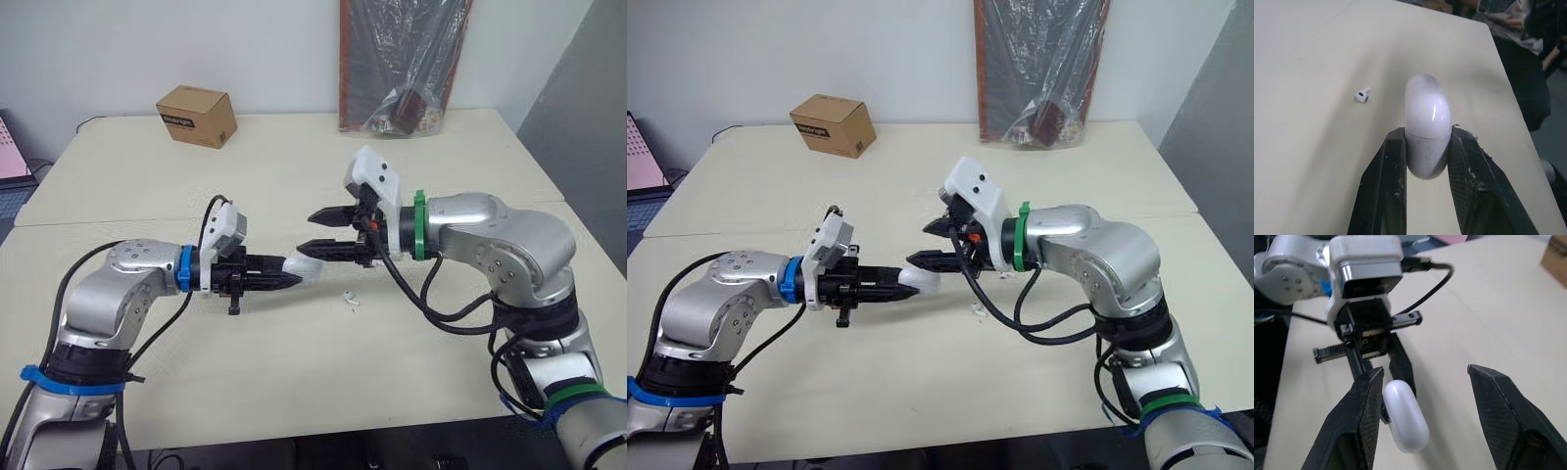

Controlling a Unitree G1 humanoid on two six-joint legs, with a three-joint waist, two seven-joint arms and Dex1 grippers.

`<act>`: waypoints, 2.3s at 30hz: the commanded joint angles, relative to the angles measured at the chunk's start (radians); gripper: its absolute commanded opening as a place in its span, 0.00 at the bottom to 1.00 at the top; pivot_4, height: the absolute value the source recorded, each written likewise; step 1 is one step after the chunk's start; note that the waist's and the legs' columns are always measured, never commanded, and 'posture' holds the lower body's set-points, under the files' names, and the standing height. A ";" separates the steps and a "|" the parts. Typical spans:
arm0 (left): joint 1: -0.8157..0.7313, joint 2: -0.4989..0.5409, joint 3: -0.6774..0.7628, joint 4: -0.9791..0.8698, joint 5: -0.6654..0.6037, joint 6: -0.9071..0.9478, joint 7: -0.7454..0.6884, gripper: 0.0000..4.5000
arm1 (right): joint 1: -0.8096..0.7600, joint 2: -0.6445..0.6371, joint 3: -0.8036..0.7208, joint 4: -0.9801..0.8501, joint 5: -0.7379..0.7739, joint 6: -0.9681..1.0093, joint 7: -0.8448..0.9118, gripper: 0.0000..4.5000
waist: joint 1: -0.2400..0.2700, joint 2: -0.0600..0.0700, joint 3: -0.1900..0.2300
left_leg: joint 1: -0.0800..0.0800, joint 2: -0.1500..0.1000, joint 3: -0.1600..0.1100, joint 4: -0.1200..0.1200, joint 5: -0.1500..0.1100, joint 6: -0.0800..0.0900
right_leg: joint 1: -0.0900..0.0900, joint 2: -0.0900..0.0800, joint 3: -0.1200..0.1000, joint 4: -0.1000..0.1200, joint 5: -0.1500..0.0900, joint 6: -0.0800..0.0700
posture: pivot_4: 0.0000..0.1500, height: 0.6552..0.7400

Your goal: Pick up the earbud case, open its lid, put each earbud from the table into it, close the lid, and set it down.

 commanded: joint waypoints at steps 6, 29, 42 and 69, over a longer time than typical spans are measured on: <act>0.016 -0.083 0.097 0.040 -0.070 -0.089 0.024 0.17 | 0.040 0.033 -0.045 -0.028 0.033 -0.044 -0.033 0.63 | 0.000 0.000 0.000 | 0.001 0.000 0.000 0.005 0.000 0.000 | 0.001 0.000 0.000 0.005 0.000 0.000 | 1.00 1.00; 0.007 -0.105 0.090 0.114 -0.104 -0.152 -0.084 0.17 | 0.070 0.022 0.030 0.030 -0.023 -0.083 -0.046 0.63 | -0.001 0.000 0.000 | 0.001 0.000 0.000 0.005 0.000 0.000 | 0.001 0.001 0.000 0.005 0.000 -0.001 | 1.00 1.00; 0.036 -0.105 0.075 0.108 -0.091 -0.178 -0.101 0.17 | 0.016 0.042 0.014 0.075 -0.023 -0.095 -0.046 0.63 | -0.001 0.000 0.000 | 0.001 0.000 0.000 0.005 0.000 0.000 | 0.001 0.001 0.000 0.004 0.000 -0.001 | 1.00 1.00; -0.032 -0.105 0.072 0.239 0.018 -0.289 -0.035 0.17 | 0.081 -0.220 0.082 0.022 -0.080 -0.020 -0.016 0.63 | 0.000 0.000 0.000 | 0.000 0.000 0.000 0.004 0.000 0.000 | 0.001 0.001 0.000 0.002 0.000 0.000 | 1.00 1.00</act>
